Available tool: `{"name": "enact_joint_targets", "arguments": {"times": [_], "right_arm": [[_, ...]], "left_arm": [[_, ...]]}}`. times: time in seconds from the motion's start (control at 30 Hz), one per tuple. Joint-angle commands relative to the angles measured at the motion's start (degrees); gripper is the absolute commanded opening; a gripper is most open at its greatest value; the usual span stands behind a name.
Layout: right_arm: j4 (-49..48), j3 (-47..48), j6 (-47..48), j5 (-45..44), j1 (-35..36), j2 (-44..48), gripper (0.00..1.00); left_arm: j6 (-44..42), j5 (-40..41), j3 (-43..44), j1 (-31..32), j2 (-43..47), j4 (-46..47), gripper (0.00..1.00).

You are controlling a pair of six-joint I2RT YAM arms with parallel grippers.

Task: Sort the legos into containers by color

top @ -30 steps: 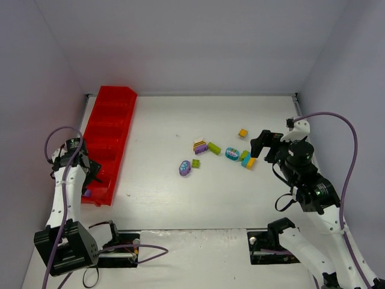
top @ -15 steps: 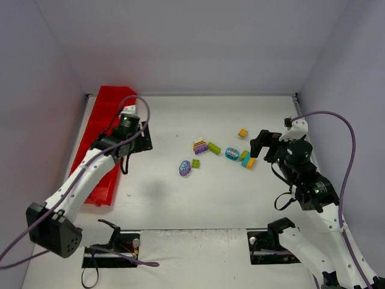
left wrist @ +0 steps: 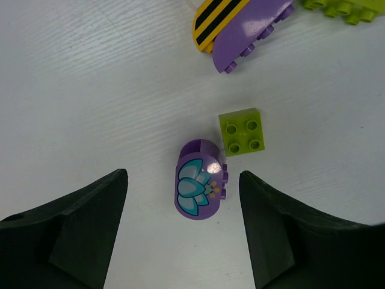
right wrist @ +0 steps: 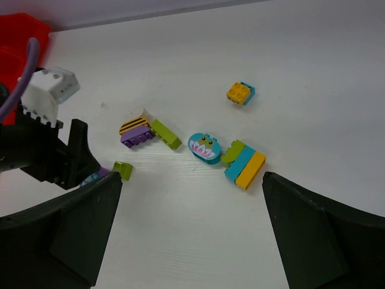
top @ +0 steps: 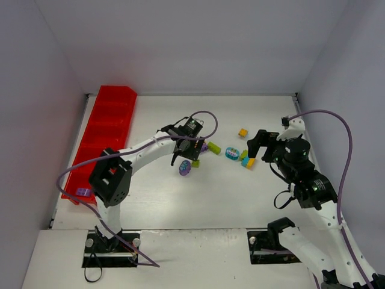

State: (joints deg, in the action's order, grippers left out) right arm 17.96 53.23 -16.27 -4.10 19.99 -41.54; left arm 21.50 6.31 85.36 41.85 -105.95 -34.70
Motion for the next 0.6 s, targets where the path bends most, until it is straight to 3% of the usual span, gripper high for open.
{"name": "enact_joint_targets", "arguments": {"times": [0.0, 0.37, 0.57], "right_arm": [[-2.3, 1.3, -0.6, 0.8, 0.6, -0.5, 1.00], [-1.7, 1.0, -0.4, -0.1, 0.5, 0.1, 1.00], [-1.7, 0.5, -0.1, -0.2, 0.6, -0.4, 1.00]], "left_arm": [[-1.4, -1.2, 4.9, -0.2, -0.7, -2.0, 0.69], [-1.0, -5.3, 1.3, 1.4, -4.2, -3.5, 0.67], [-0.4, -4.5, 0.2, 1.4, -5.8, -2.8, 0.53]]}}
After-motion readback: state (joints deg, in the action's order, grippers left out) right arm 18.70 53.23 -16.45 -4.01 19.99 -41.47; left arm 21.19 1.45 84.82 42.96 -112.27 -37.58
